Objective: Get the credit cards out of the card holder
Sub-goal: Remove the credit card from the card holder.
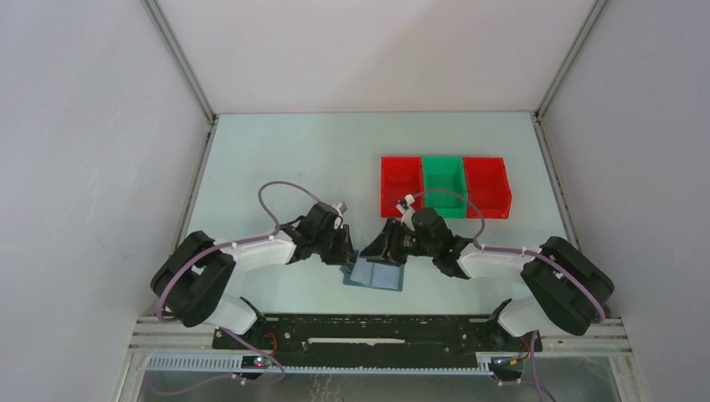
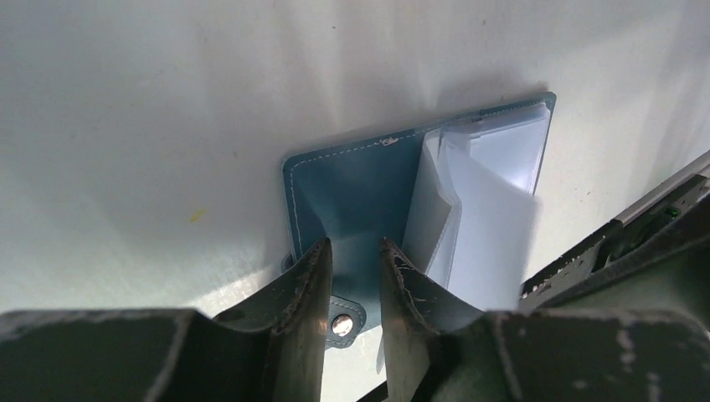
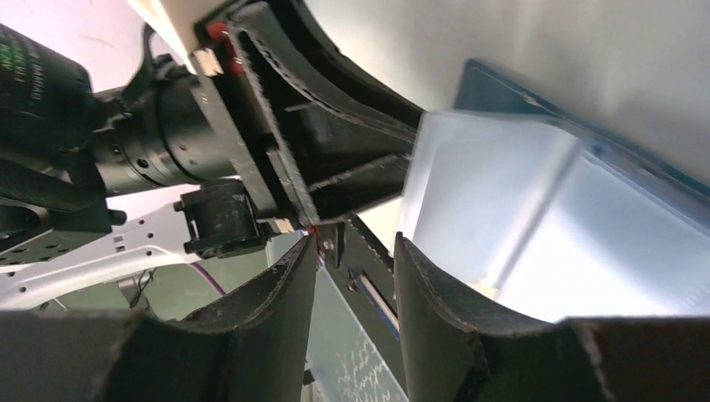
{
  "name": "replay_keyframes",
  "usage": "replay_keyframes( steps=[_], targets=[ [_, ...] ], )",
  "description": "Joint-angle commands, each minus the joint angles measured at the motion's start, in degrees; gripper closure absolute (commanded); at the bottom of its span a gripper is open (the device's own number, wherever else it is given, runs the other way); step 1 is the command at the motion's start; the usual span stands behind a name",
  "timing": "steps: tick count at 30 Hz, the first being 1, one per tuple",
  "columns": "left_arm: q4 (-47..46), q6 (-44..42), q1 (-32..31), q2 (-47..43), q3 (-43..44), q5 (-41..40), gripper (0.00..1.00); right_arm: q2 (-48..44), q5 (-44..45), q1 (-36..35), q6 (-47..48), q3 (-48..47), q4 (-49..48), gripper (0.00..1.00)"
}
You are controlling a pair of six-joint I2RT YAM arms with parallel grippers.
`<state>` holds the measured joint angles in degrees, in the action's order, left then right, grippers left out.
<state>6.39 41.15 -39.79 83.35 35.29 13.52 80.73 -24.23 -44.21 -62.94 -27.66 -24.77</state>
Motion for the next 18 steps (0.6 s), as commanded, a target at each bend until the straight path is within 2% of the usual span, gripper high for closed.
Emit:
replay_keyframes(
  steps=[1,6,12,14,18],
  targets=[
    [3.6,-2.9,2.9,-1.8,-0.2,-1.2,0.66,3.1,-3.0,-1.1,2.3,-4.5,-1.6,0.52],
    [10.9,-4.6,7.5,-11.3,3.0,-1.4,0.61,7.9,-3.3,-1.5,2.2,-6.3,-1.8,0.52],
    [15.0,-3.3,8.0,-19.7,5.7,-2.3,0.56,14.3,-3.8,-2.2,1.4,-8.9,-2.8,0.53],
    [13.9,-2.2,8.0,-20.8,5.2,0.7,0.57,13.0,-2.8,-2.3,1.6,-9.1,-1.6,0.54],
    [9.1,1.0,5.7,-21.6,4.0,6.2,0.57,4.4,3.3,-2.1,4.0,-7.5,4.9,0.53]
  ],
)
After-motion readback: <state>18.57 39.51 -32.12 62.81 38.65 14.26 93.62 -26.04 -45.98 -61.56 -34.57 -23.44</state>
